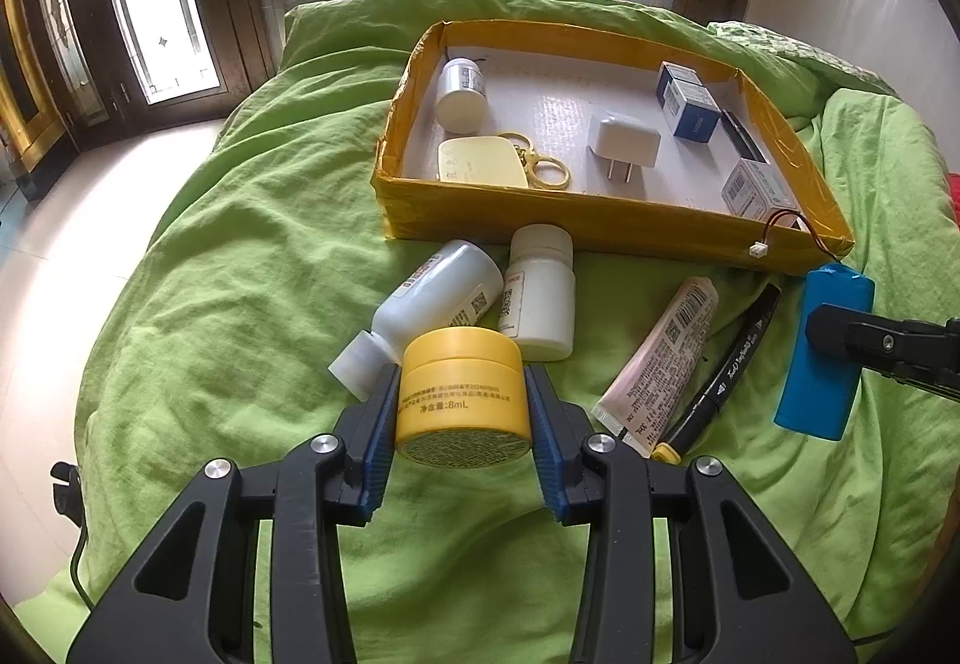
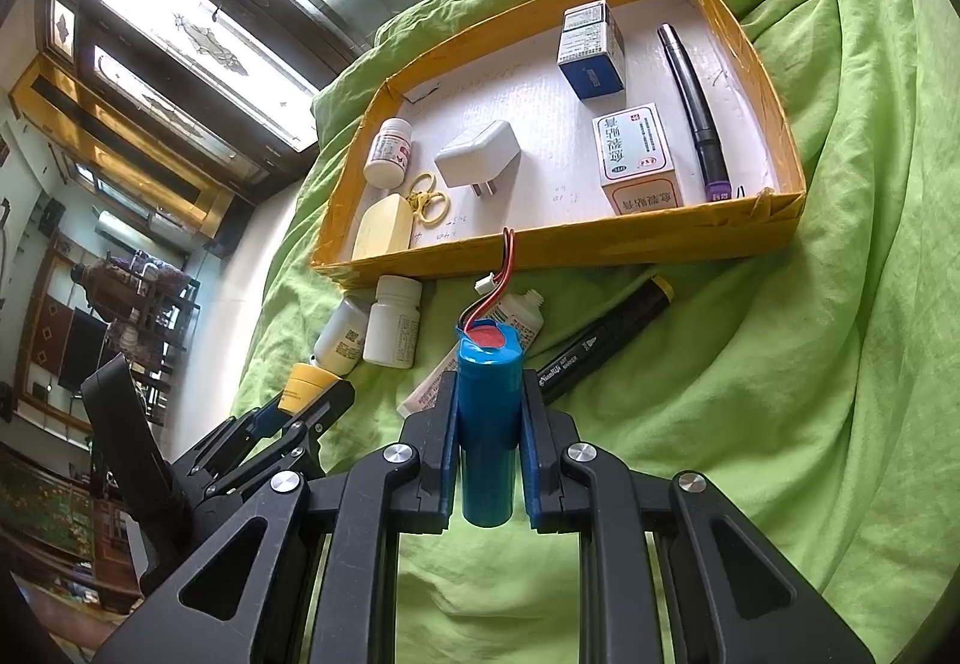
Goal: Organize rigid objects
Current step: 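Carry the jar with the left tool while the right tool carries the battery over the tray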
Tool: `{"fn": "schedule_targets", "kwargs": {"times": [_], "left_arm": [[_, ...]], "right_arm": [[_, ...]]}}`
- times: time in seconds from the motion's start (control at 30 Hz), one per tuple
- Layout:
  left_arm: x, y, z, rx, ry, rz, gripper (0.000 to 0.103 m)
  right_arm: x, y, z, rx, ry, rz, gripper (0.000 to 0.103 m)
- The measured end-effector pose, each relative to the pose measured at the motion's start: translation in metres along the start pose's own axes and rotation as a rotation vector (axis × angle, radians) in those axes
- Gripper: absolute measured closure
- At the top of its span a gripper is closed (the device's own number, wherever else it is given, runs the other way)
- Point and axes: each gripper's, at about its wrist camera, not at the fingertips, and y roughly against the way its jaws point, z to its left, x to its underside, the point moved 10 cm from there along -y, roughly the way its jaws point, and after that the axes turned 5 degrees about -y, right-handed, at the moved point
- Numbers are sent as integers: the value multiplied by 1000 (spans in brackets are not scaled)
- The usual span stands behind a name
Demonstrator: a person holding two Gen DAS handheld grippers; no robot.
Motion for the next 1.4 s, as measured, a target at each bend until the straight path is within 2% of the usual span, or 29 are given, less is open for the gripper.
{"fn": "schedule_targets", "kwargs": {"times": [0.37, 0.9, 1.17, 1.27, 1.4], "left_arm": [[-11, 3, -3, -2, -38, -28, 65], [-54, -9, -1, 8, -78, -95, 65], [-97, -10, 8, 38, -82, -172, 65], [-123, -13, 13, 67, -69, -201, 65], [-162, -16, 10, 144, -10, -236, 65]], "right_arm": [[-8, -2, 2, 4, 0, -8, 87], [-39, -2, 12, 21, 38, -24, 87], [-64, -9, 19, 62, 91, -29, 87], [-72, -13, 21, 68, 100, -24, 87], [-88, -17, 25, 67, 104, -20, 87]]}}
